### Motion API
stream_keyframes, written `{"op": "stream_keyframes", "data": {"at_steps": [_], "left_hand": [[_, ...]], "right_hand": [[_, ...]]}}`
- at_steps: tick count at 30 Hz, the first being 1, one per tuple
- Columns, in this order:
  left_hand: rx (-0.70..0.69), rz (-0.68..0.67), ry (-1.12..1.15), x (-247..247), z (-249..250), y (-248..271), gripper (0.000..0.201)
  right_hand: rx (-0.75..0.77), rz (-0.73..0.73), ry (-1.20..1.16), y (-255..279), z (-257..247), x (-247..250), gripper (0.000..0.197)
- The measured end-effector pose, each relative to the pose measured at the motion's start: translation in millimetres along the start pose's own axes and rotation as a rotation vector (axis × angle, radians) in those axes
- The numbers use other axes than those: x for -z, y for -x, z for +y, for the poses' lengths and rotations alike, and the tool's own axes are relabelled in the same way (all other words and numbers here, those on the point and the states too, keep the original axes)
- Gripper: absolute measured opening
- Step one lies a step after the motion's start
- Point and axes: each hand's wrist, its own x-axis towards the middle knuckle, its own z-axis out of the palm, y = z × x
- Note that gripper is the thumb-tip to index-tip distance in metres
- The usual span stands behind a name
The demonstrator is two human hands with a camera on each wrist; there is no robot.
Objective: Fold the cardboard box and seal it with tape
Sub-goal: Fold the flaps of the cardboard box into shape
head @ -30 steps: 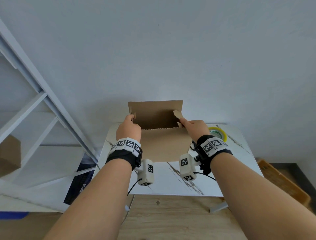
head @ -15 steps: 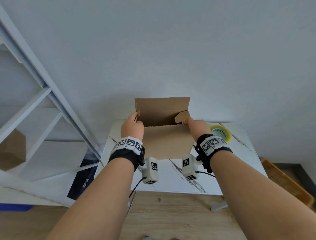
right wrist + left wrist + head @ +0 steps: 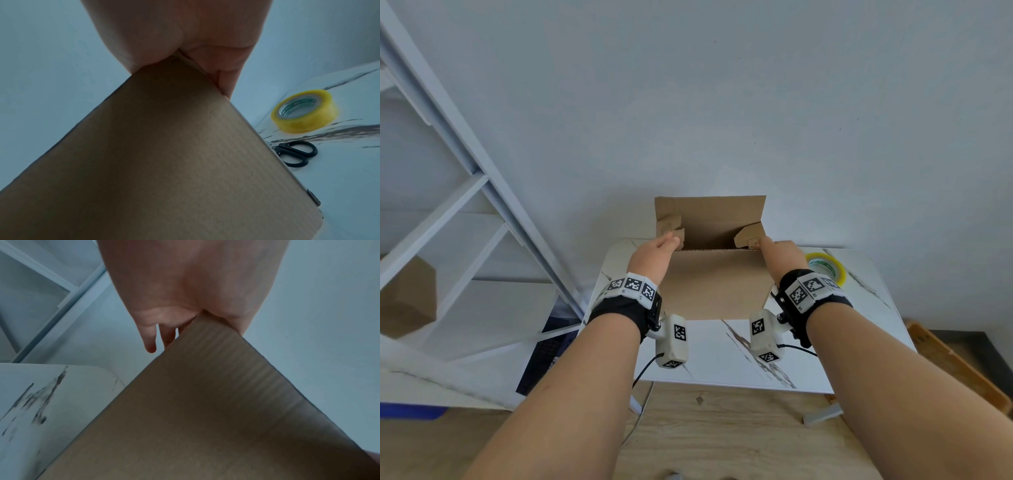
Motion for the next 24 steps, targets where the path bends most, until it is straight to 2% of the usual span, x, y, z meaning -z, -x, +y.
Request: {"op": "stream_keyframes", "data": {"at_steps": [4,6,8,10,11,13,14,18,21,24], "left_hand": [[0.040,-0.075,-0.036,4,0,-7,0.048],[0.068,-0.100,-0.062,4,2,-9,0.047],[0.124,-0.092,-0.107,3,5,-10,0.034],[0.185,-0.061,-0.109,2,5,-10,0.026],[0.205,-0.054,-0.101,2,5,-9,0.029],[0.221,-0.045,-0.084,0,4,-9,0.032],[0.226,-0.044,-0.084,0,4,-9,0.035],[0.173,-0.054,-0.178,1,8,-6,0.050],[0.051,0.050,-0.196,-2,4,-4,0.054],[0.010,0.134,-0.162,-1,6,3,0.053]], "right_hand": [[-0.081,0.017,-0.124,1,-2,0,0.010],[-0.102,0.021,-0.172,0,-2,0,0.019],[-0.151,0.038,-0.289,0,-2,-1,0.022],[-0.195,0.057,-0.356,-1,-2,-3,0.011],[-0.223,0.084,-0.431,-3,-2,-3,0.014],[-0.308,0.092,-0.587,-4,-2,-3,0.037],[-0.330,0.090,-0.641,-6,-2,-3,0.041],[-0.322,0.056,-0.668,-8,-2,-1,0.034],[-0.281,0.034,-0.722,-11,-1,0,0.032],[-0.282,0.022,-0.786,-9,0,2,0.038]]}}
